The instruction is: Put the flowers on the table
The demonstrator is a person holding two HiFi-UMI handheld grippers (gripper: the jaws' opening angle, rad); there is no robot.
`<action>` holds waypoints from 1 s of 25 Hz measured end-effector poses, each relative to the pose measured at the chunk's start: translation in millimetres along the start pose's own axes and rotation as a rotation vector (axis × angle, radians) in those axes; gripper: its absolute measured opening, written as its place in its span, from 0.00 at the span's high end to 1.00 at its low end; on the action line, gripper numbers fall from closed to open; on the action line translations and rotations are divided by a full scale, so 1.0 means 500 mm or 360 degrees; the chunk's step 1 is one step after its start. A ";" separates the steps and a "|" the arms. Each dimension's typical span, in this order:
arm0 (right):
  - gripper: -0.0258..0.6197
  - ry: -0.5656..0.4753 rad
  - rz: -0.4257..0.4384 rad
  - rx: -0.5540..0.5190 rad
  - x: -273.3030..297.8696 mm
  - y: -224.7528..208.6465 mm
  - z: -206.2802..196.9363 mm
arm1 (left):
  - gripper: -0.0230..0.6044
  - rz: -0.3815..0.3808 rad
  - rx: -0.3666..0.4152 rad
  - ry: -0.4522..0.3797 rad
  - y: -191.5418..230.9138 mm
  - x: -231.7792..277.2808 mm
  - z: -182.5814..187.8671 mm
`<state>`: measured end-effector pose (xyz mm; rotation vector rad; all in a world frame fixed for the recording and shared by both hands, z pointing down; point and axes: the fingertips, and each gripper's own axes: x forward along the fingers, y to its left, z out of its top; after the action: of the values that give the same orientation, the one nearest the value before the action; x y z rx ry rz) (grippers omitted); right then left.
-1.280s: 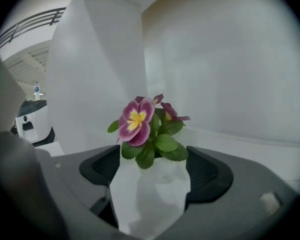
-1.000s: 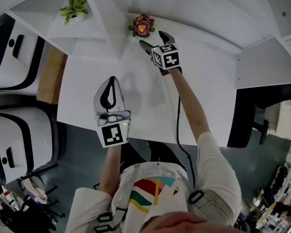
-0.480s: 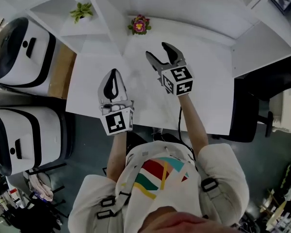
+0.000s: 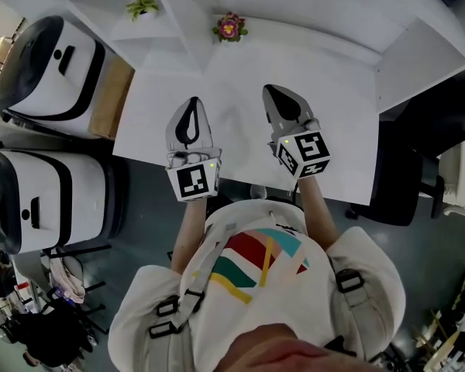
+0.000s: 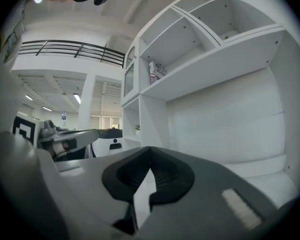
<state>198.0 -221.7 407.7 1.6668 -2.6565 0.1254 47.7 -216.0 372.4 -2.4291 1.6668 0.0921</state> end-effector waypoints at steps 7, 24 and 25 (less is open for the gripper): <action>0.96 0.0048 -0.0044 -0.0059 -0.043 -0.001 -0.028 | 0.96 0.0012 -0.0002 0.0005 -0.015 -0.008 0.009; 0.96 0.0029 -0.0056 -0.0134 -0.057 0.014 -0.019 | 0.96 0.0009 -0.0016 -0.0042 -0.006 -0.006 0.014; 0.96 0.0031 -0.0056 -0.0133 -0.058 0.014 -0.020 | 0.96 0.0015 -0.0019 -0.0037 -0.005 -0.007 0.017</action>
<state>203.9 -191.9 415.9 1.6769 -2.5786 0.0297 49.1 -210.6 365.2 -2.4197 1.6725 0.1310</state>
